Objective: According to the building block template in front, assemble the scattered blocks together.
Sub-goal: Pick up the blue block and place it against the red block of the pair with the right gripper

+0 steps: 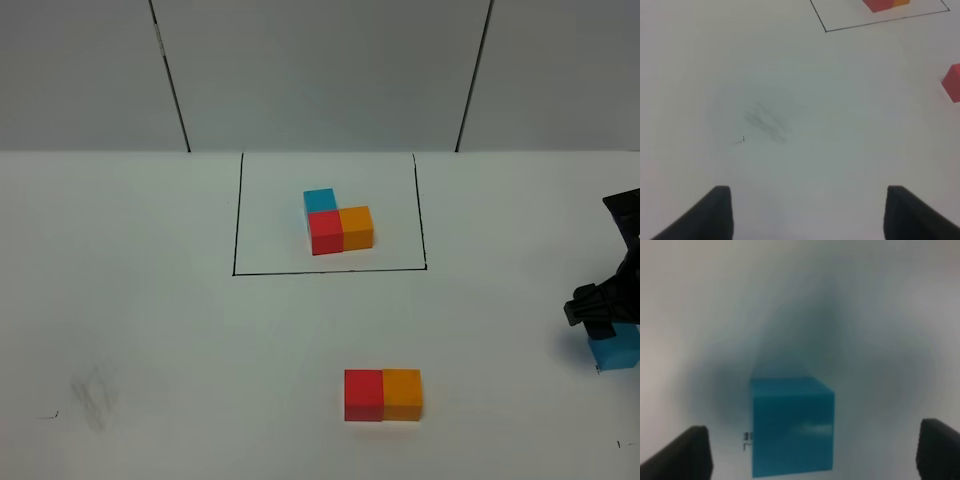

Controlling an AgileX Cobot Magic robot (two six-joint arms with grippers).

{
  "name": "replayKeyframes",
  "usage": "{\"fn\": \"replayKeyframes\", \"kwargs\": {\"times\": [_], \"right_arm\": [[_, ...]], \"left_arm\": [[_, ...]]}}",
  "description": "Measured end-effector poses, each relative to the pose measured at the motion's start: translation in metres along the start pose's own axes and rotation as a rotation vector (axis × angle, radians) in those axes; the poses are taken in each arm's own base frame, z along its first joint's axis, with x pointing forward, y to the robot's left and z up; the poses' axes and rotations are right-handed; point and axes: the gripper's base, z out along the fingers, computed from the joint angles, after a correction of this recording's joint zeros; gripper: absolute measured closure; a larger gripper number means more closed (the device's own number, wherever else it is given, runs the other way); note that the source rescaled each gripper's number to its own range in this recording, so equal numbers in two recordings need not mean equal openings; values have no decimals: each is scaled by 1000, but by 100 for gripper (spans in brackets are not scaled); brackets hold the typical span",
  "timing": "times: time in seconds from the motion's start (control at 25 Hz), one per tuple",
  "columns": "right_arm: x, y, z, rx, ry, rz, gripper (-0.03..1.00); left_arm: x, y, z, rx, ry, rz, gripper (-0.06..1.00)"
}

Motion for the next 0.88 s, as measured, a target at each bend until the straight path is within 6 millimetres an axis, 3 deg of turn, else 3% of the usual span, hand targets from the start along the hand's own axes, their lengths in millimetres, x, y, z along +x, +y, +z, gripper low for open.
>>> {"fn": "replayKeyframes", "kwargs": {"times": [0.28, 0.72, 0.8, 0.88], "right_arm": [[4, -3, 27, -5, 54, 7, 22], [6, 2, 46, -31, 75, 12, 22], [5, 2, 46, -31, 73, 12, 29], [5, 2, 46, -31, 73, 12, 42]], "left_arm": [[0, 0, 0, 0, 0, 0, 41], [0, 0, 0, 0, 0, 0, 41], [0, 0, 0, 0, 0, 0, 41], [0, 0, 0, 0, 0, 0, 41]]}}
